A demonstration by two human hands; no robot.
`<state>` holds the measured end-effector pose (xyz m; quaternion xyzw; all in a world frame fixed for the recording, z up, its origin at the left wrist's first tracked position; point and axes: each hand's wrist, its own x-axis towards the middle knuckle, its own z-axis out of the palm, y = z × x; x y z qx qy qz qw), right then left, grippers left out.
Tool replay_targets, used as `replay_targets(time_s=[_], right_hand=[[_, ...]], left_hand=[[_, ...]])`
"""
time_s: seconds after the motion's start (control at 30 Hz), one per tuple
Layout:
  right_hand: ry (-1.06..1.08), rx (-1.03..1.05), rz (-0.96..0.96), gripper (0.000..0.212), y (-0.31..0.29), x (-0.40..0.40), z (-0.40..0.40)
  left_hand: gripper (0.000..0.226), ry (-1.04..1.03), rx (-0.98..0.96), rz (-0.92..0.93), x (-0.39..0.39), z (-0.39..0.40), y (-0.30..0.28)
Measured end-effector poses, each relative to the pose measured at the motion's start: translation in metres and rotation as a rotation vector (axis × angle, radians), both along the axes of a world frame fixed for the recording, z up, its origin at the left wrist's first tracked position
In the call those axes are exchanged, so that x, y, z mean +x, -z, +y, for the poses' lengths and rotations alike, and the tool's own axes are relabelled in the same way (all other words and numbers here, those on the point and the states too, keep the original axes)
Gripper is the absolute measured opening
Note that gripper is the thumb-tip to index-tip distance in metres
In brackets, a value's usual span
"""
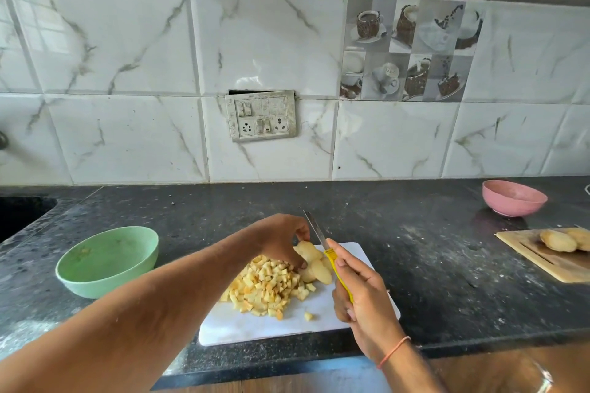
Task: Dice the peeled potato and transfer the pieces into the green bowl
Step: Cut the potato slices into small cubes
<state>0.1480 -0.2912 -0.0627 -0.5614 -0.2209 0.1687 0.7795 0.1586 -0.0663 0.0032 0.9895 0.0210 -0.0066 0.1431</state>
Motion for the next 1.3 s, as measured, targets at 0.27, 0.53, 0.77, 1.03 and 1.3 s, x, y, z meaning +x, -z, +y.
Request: replay_targets(time_s=[0.27, 0.53, 0.77, 1.03, 1.3], right_hand=[[-0.003, 0.022, 0.021, 0.033, 0.001, 0.001, 0.0], [-0.004, 0.024, 0.013, 0.033, 0.002, 0.002, 0.0], [0.008, 0.027, 0.001, 0.033, 0.003, 0.002, 0.001], [0.008, 0.043, -0.019, 0.034, 0.004, 0.004, 0.001], [0.031, -0.057, -0.113, 0.035, 0.002, -0.003, 0.003]], left_hand=[[0.027, -0.045, -0.26, -0.057, -0.011, 0.016, -0.01], [0.028, -0.185, -0.619, -0.156, -0.028, 0.03, -0.008], [0.02, -0.268, -0.7, -0.22, -0.033, 0.031, -0.01], [0.015, -0.367, -0.919, -0.396, -0.084, 0.038, 0.005], [0.014, -0.554, -1.25, -0.64, -0.18, 0.076, 0.077]])
